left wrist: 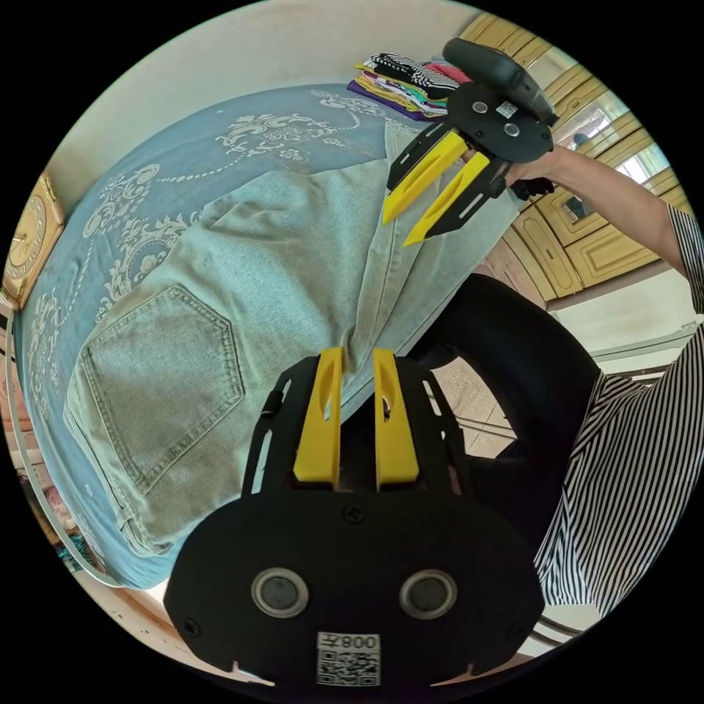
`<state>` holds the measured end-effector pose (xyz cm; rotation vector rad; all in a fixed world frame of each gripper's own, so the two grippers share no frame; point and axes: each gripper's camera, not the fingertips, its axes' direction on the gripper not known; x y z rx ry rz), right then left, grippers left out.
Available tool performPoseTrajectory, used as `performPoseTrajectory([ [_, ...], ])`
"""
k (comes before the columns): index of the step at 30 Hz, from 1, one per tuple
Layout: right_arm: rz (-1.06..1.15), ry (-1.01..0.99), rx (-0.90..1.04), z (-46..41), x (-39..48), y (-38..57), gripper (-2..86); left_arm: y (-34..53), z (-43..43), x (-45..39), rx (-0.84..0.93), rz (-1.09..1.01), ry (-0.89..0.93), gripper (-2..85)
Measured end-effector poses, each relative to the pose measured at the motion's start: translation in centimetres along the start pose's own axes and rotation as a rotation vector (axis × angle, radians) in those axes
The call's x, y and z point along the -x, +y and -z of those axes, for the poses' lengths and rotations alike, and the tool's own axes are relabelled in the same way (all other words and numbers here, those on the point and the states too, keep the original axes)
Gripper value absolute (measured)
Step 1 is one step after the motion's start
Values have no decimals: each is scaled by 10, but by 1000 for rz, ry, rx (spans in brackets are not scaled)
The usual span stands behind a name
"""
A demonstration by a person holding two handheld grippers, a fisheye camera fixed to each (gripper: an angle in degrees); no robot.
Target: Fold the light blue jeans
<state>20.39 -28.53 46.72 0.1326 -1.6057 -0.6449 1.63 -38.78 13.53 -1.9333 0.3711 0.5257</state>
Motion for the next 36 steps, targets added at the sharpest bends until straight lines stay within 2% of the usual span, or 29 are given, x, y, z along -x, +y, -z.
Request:
performPoseTrajectory([
  [6, 14, -2, 110, -8, -6, -14, 76, -15, -4, -13, 37, 8, -34, 51],
  [14, 29, -15, 111, 11, 15, -32, 13, -27, 10, -33, 17, 0, -65, 20],
  [23, -135, 30, -61, 103, 61, -6, 3, -31, 42, -72, -46, -95, -129, 19],
  [30, -273, 58, -53, 91, 128, 1, 3, -43, 24, -98, 69, -187, -149, 15],
  [36, -345, 57, -25, 89, 151, -11, 1, -58, 13, -104, 151, -151, -146, 15],
])
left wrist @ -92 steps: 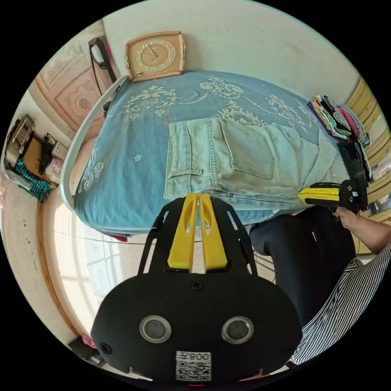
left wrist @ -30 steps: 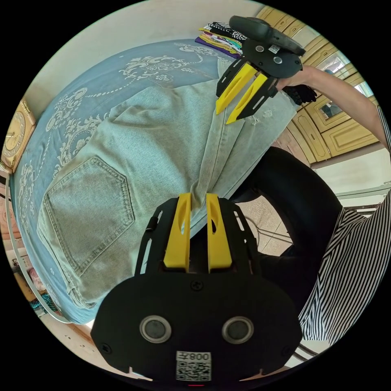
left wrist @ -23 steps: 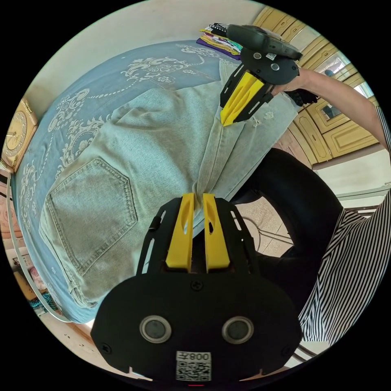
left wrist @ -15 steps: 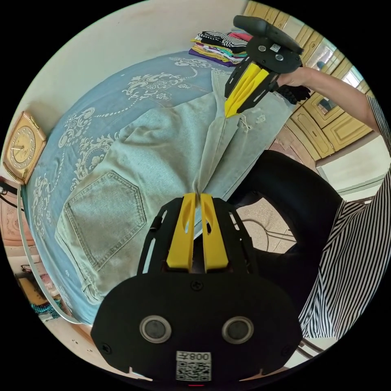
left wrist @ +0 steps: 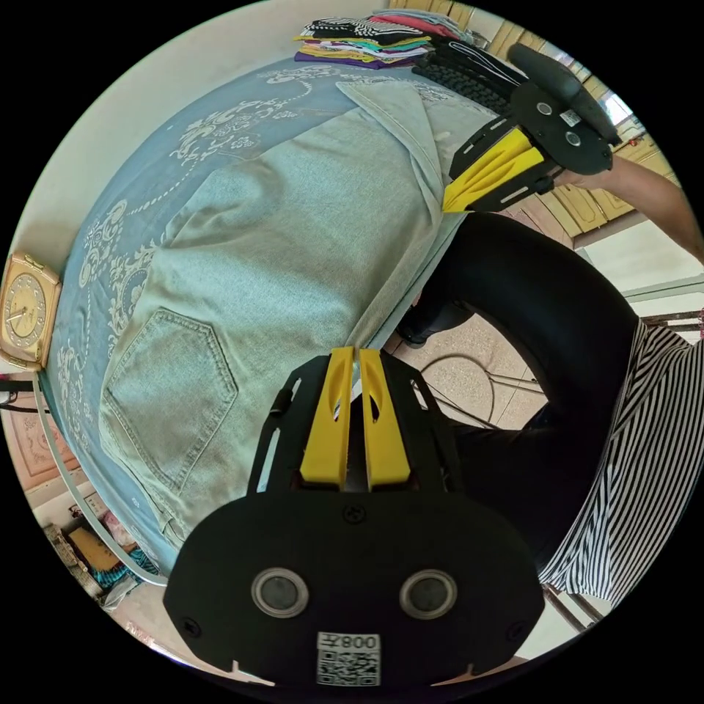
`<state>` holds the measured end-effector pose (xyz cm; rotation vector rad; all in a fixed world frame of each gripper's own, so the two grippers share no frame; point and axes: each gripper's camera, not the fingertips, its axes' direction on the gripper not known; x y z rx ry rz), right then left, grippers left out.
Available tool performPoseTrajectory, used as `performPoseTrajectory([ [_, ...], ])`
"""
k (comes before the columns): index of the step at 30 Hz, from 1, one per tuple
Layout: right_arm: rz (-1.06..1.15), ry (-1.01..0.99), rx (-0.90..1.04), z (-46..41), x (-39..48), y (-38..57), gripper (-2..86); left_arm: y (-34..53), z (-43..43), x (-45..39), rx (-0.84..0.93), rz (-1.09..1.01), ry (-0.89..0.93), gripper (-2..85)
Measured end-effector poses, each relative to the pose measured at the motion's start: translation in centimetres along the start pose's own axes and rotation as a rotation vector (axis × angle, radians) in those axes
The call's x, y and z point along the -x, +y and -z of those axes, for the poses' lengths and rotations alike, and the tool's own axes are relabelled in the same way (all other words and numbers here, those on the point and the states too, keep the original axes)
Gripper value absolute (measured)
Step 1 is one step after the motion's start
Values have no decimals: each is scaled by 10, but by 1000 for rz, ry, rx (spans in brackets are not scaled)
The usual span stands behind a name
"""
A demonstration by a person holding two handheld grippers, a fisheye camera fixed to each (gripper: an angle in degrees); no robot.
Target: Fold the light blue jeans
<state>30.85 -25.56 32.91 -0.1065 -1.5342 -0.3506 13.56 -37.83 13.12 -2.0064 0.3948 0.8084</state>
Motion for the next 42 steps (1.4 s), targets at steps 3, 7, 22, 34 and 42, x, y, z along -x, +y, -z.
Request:
performPoseTrajectory([
  [3, -28, -20, -10, 14, 6, 4, 0, -5, 1, -4, 19, 4, 5, 15],
  [7, -85, -64, 7, 19, 10, 2, 0, -12, -2, -6, 53, 32, 13, 16],
  [22, -544, -187, -144, 130, -11, 71, 6, 15, 51, -19, -208, 151, 140, 17],
  [34, -888, -148, -182, 218, -138, 95, 76, -106, 44, -14, -273, 104, 348, 50],
  [42, -1030, -207, -21, 212, -206, 84, 83, -173, 22, 0, -235, 173, 402, 57],
])
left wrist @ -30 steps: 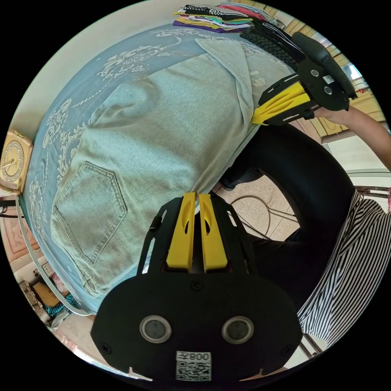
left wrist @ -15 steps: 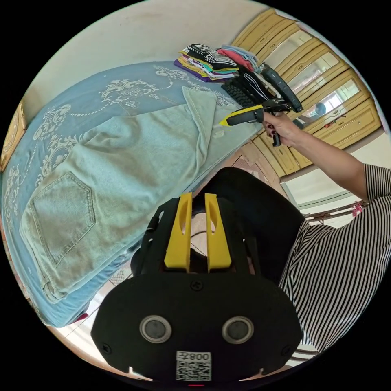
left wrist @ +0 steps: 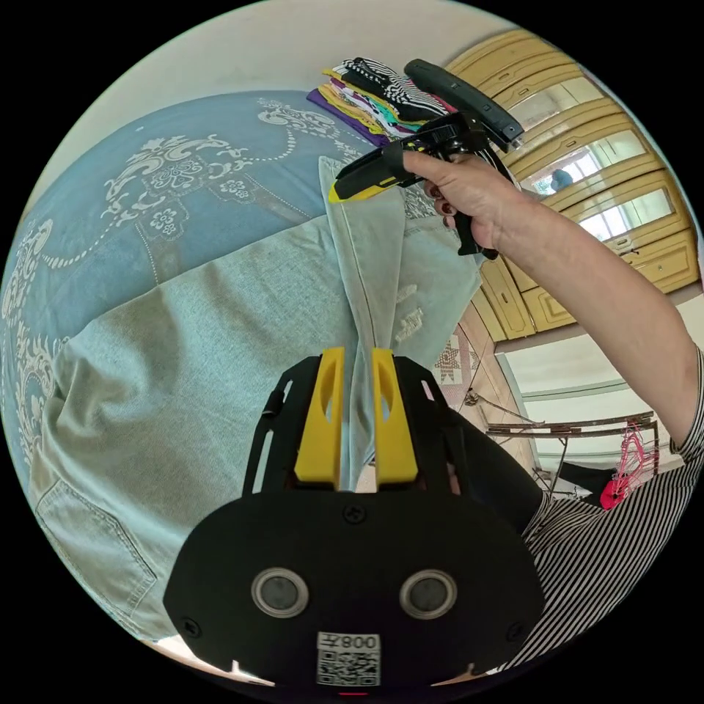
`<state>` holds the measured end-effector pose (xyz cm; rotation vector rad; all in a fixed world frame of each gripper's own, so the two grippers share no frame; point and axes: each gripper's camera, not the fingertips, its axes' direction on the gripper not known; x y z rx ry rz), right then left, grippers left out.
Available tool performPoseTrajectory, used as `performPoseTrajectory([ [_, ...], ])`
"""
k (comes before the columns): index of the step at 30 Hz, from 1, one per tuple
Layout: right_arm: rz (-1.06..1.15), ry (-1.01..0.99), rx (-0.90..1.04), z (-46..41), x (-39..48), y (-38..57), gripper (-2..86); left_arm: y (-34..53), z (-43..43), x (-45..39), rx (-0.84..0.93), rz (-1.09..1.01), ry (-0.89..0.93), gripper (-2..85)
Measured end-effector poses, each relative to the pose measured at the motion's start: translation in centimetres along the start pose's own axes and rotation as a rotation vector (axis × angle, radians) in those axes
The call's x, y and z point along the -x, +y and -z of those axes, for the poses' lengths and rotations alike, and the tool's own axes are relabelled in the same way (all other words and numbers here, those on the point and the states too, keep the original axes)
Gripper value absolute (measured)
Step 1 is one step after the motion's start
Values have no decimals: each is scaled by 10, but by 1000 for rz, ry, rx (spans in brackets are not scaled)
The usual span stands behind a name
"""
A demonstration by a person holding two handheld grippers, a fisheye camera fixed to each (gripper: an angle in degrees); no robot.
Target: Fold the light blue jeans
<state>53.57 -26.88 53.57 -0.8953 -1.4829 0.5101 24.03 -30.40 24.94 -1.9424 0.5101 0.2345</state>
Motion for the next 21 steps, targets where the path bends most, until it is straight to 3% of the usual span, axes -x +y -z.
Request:
performPoseTrajectory([
  [8, 21, 63, 4, 26, -13, 12, 48, -23, -18, -5, 12, 11, 56, 23],
  [16, -9, -96, -60, 83, -64, 53, 9, -37, -4, -47, -22, -67, 23, 7],
  [21, -49, -293, -198, 144, -125, 112, 5, -46, 1, -84, -17, -161, 14, 5],
])
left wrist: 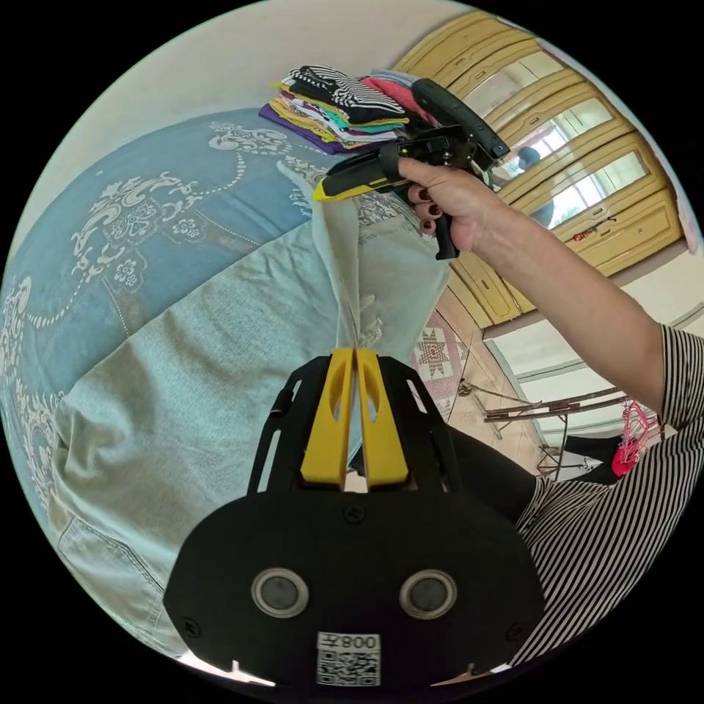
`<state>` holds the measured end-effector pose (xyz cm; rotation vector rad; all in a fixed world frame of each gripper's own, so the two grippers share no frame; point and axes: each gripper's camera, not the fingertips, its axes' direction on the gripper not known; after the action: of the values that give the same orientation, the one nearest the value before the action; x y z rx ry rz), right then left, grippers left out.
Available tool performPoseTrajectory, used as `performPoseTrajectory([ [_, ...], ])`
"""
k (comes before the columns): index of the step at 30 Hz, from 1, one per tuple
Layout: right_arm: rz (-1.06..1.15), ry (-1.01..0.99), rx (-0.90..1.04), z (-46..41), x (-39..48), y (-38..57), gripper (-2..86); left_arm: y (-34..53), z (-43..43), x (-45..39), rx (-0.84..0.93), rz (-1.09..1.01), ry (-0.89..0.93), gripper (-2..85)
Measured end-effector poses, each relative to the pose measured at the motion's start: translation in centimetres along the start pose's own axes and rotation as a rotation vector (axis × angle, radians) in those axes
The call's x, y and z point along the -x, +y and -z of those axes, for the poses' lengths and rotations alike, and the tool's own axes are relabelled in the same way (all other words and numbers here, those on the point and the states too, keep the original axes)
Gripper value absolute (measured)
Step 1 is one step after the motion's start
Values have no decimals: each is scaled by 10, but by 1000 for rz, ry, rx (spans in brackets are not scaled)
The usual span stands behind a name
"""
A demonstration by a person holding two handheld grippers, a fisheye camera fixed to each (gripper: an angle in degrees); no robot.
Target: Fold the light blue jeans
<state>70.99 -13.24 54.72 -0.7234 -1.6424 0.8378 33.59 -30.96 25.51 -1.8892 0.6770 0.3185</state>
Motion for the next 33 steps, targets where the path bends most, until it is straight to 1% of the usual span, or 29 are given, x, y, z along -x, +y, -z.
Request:
performPoseTrajectory([
  [6, -96, -155, -150, 79, -65, 84, 5, -17, -11, -50, 70, -130, -75, 3],
  [9, -155, -177, -179, 97, -95, 124, 4, -27, -23, -72, 129, -185, -121, 3],
  [15, -284, -271, -233, 119, -150, 188, 4, -45, -37, -104, 187, -229, -172, 3],
  [27, -424, -369, -292, 143, -214, 264, 3, -82, -69, -153, 325, -313, -229, 3],
  [30, -442, -377, -309, 147, -225, 278, 3, -91, -79, -160, 353, -317, -246, 3],
  [33, -446, -348, -282, 147, -236, 282, 3, -100, -88, -164, 371, -295, -255, 4],
])
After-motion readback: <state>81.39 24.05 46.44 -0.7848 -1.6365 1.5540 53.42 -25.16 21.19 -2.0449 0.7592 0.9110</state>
